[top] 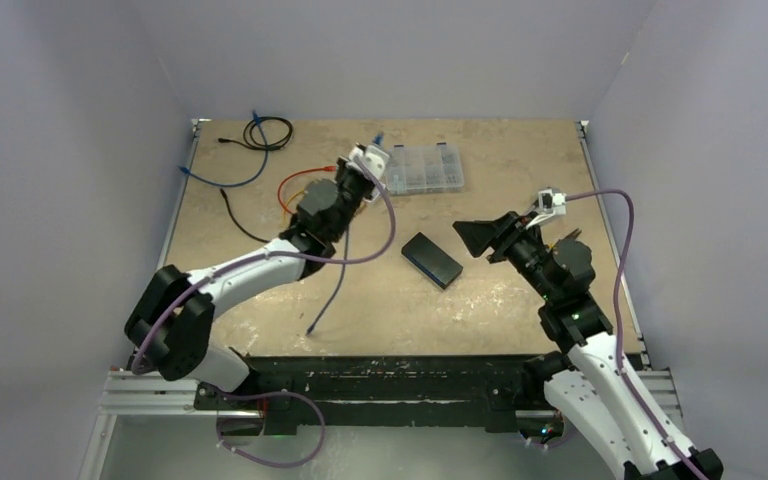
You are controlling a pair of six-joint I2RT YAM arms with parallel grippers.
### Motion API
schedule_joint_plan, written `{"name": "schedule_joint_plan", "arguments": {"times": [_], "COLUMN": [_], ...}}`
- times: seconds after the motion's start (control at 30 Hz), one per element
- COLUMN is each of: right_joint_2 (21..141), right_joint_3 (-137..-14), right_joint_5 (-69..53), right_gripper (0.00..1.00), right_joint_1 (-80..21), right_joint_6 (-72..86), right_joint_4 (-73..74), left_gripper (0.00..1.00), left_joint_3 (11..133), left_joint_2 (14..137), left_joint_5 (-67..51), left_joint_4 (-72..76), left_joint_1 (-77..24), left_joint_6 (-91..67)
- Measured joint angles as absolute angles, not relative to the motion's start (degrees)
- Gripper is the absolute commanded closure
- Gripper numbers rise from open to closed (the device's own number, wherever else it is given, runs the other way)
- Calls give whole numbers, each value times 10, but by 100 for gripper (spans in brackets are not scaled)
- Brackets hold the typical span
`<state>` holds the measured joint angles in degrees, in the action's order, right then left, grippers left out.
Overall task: Insert the plug into the switch port
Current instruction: Pick up the connector from the center of the board.
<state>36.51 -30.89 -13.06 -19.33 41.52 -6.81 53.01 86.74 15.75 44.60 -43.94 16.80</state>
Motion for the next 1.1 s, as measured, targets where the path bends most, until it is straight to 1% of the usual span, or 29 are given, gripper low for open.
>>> {"name": "schedule_joint_plan", "arguments": {"times": [0.2,0.3,0.4,0.53,0.8,0.93,1.1], "right_joint_2": [343,346,354,368,389,423,513], "right_joint_3": [-299,-289,-276,-263,-258,-258,-271], "right_joint_5": [-119,-118,-119,-121,-121,-119,-116], "right_gripper": [30,31,31,31,31,31,27], "right_joint_1": [-193,-193,-193,-193,-193,-193,-193], "right_joint_6": [385,375,369,360,318,298,272], "right_joint_4": [-69,-70,-74,-78,-78,-82,-86], "left_gripper": [100,100,100,100,100,100,100], "left_joint_3": [586,598,598,601,601,589,572], "left_joint_2": [827,827,833,872,1025,1043,1043], "left_joint_5": [145,154,143,66,-147,-229,-293], "left_joint_4": [310,275,237,187,79,48,50], "left_joint_1": [-321,-295,-291,-291,-286,-285,-285], "left_joint_6": [224,260,269,239,133,95,54]}}
